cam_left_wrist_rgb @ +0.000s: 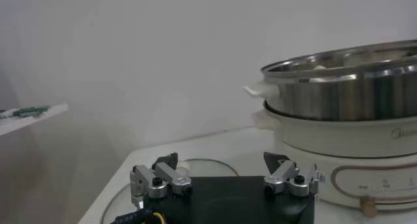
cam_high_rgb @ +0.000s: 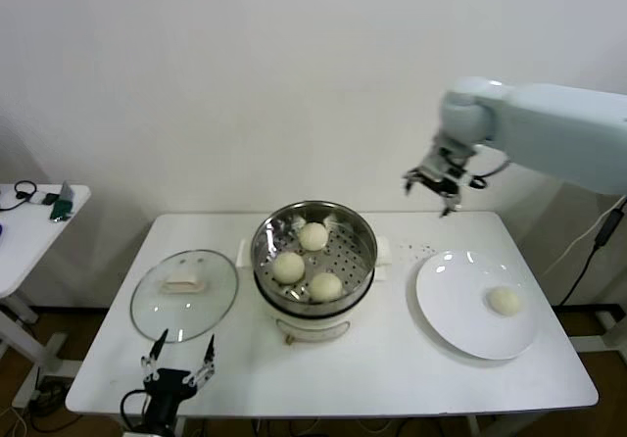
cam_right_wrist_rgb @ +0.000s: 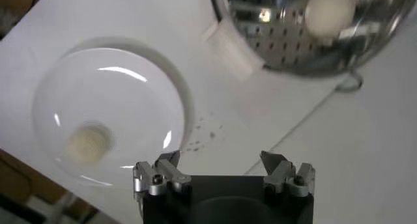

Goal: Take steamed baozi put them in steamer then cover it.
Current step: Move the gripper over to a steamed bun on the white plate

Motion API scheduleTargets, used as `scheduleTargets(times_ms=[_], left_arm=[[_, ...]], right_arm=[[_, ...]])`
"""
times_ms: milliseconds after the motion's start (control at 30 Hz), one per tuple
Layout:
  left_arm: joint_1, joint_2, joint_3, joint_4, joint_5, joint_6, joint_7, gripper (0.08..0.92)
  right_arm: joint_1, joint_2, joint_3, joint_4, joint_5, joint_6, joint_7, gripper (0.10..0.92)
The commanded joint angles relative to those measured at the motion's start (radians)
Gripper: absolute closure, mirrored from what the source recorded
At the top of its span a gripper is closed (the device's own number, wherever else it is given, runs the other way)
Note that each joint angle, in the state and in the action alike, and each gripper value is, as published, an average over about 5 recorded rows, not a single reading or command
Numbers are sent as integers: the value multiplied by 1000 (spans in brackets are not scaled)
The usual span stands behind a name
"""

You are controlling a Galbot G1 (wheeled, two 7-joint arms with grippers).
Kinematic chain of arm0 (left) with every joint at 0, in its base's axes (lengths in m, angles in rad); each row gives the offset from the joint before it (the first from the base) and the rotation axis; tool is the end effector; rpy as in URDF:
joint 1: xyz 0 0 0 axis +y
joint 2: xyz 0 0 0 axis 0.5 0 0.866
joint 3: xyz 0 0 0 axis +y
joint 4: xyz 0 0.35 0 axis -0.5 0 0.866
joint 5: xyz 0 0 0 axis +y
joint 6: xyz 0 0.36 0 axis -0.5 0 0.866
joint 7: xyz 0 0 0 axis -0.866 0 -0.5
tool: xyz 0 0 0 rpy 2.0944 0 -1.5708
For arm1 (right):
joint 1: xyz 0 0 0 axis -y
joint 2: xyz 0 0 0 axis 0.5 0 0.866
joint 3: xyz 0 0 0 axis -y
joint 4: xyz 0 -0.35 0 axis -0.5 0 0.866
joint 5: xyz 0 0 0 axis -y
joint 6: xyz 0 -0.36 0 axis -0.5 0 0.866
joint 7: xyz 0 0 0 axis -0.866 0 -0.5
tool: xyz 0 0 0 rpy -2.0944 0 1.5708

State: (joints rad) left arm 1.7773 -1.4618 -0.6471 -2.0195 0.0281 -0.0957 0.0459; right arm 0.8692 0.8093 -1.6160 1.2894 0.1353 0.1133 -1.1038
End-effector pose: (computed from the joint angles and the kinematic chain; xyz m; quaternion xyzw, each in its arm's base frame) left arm 0.1142 0.0608 -0.3550 -0.0081 -0.9915 -0.0920 0.0915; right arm 0.5587 -0.0996 0.0032 0.5314 -0.3658 0.7060 0.2921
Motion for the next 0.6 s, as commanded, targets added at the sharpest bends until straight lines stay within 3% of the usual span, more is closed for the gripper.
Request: scheduleTargets(times_ms=[33, 267, 600], left_arm=[[3, -3, 2, 1, 10, 2, 0, 177], [7, -16, 1, 5, 23, 5, 0, 177], [12, -23, 3, 4, 65, 14, -1, 177]], right_arm=[[-172, -325, 62, -14, -7, -166, -24, 203], [-568, -377, 422, -119, -150, -153, -22, 203], [-890, -294, 783, -284, -317, -77, -27, 203]])
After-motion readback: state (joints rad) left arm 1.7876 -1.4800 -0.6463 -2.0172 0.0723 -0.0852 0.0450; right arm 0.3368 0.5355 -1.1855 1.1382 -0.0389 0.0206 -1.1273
